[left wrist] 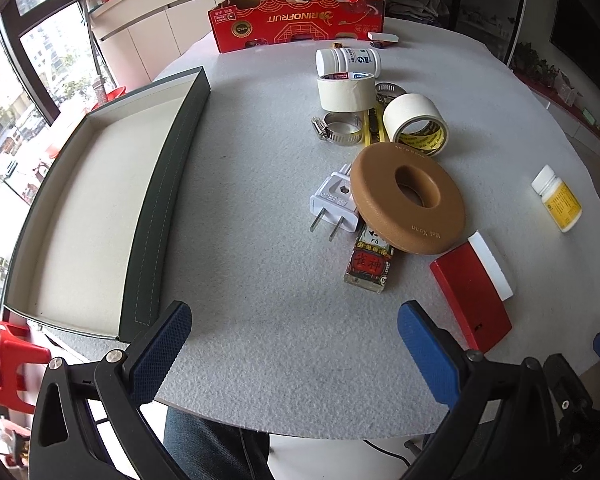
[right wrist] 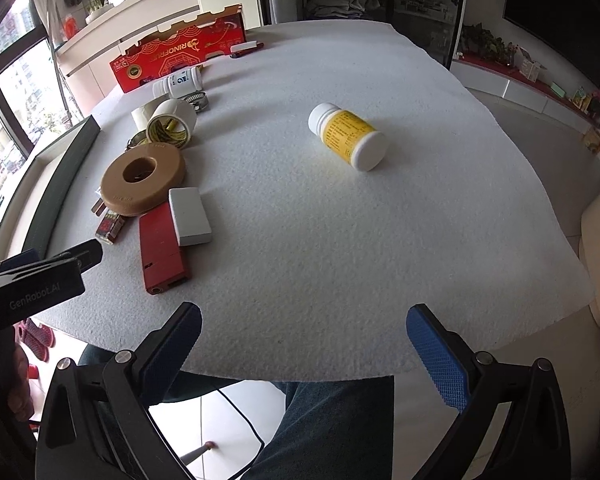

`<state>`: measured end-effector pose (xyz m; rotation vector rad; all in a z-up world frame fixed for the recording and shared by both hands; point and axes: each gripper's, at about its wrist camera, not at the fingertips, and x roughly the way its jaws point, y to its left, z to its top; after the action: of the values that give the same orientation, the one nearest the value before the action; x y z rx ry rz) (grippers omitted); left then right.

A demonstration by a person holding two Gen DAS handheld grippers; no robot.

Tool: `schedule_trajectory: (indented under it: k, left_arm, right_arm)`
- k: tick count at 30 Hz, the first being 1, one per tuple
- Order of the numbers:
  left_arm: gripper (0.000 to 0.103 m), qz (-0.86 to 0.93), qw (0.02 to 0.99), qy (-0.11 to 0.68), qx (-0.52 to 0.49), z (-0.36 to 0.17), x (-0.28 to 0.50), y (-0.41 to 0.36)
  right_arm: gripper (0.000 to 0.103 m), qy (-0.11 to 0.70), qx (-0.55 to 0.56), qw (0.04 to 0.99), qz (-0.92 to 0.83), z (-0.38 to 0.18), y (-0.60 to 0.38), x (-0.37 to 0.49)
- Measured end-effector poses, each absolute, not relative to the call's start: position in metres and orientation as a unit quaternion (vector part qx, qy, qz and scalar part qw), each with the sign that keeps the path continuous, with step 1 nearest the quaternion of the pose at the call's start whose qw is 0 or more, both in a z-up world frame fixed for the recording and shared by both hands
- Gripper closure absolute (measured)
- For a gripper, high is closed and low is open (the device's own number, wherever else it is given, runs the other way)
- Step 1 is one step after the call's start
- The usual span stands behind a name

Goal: Organize rigid objects
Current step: 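Move both tools toward the objects on the table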

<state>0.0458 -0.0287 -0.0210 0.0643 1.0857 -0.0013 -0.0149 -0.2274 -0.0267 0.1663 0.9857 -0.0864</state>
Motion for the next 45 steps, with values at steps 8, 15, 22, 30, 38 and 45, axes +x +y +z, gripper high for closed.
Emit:
schedule_trajectory:
  k: [8, 15, 22, 30, 38, 45]
  left_arm:
    - [0.000, 0.009, 0.851, 0.525, 0.017, -0.024, 0.051, -0.021]
    - [0.000, 0.015, 0.851, 0.525, 0.026, -0.024, 0.055, -0.020]
    - [0.000, 0.020, 0.851, 0.525, 0.030, -0.024, 0.058, -0.017]
    - [0.000, 0.025, 0.853, 0.520, 0.039, -0.022, 0.065, -0.019]
    - [0.000, 0.032, 0.846, 0.529, 0.052, -0.026, 0.084, -0.024]
    - [0.000, 0.034, 0.847, 0.530, 0.040, -0.025, 0.098, -0.029]
  right_arm:
    - [0.000, 0.482, 0.093, 0.869, -0.054, -0.031, -0.242, -0.011]
    - [0.000, 0.487, 0.087, 0.868, -0.046, -0.032, -0.237, -0.006]
    - [0.000, 0.491, 0.081, 0.866, -0.050, -0.032, -0.238, -0.005]
    - [0.000, 0.492, 0.074, 0.866, -0.050, -0.030, -0.238, -0.003]
    - [0.000, 0.482, 0.070, 0.872, -0.041, -0.019, -0.233, 0.003]
    - [0.000, 0.488, 0.078, 0.868, -0.042, -0.022, -0.235, 0.003]
